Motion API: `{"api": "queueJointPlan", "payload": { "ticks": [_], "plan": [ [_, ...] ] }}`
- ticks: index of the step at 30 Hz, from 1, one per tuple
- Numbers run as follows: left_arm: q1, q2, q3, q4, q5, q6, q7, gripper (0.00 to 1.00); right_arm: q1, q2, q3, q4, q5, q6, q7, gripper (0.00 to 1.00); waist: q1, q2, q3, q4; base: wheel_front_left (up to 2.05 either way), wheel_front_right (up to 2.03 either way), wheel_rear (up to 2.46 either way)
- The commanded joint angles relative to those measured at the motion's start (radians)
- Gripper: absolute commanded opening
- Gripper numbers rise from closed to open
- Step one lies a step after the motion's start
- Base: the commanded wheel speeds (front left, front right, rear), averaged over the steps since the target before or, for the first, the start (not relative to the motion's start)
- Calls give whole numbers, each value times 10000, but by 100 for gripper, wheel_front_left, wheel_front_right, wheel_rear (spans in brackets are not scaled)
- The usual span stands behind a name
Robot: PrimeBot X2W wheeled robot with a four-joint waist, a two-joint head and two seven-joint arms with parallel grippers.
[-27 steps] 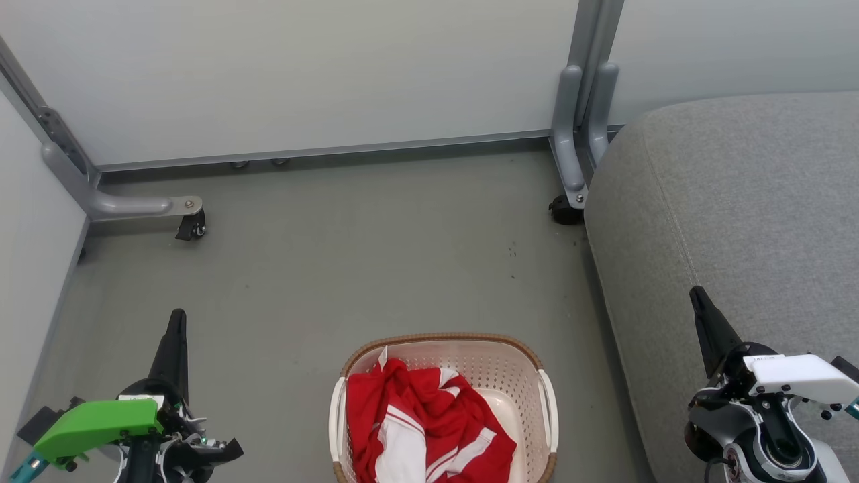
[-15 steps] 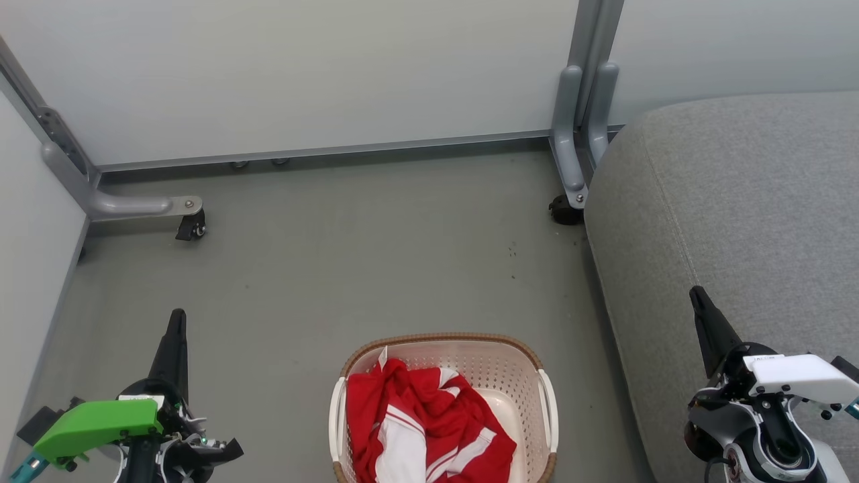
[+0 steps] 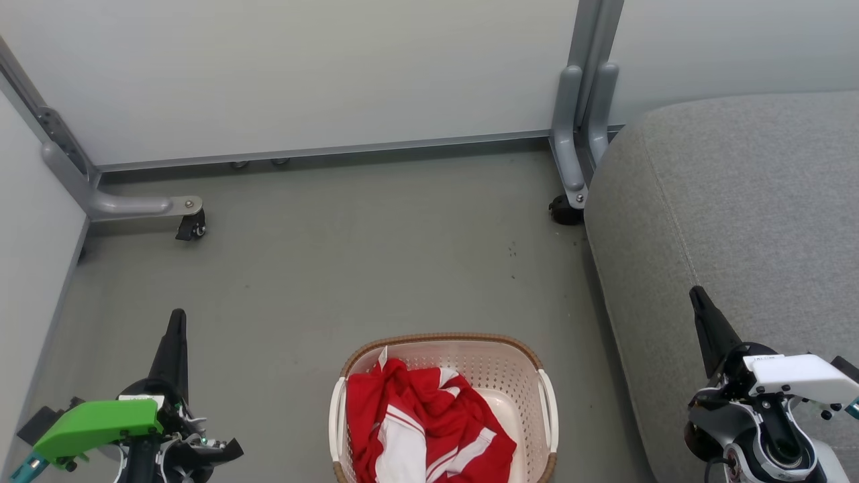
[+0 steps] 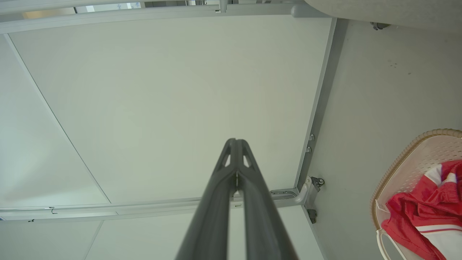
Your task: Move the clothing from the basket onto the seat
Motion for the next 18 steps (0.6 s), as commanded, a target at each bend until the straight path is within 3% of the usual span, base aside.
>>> {"api": "queueJointPlan", "payload": {
  "ticks": [1, 12, 18],
  "plan": [
    [0, 0, -1, 0, 0, 0, 0, 100, 0, 0, 0, 0, 0, 0, 0, 100, 0, 0, 0, 0, 0, 0, 0],
    [320, -29, -348, 474, 407, 5, -297, 100, 404, 95, 185, 308, -94, -2, -283, 100, 0, 0, 8, 4, 0, 0, 0],
    [318, -34, -393, 371, 1536, 3, -587, 100, 423, 67, 186, 290, -1240, -1, -582, 100, 0, 0, 19, 8, 0, 0, 0]
  ]
}}
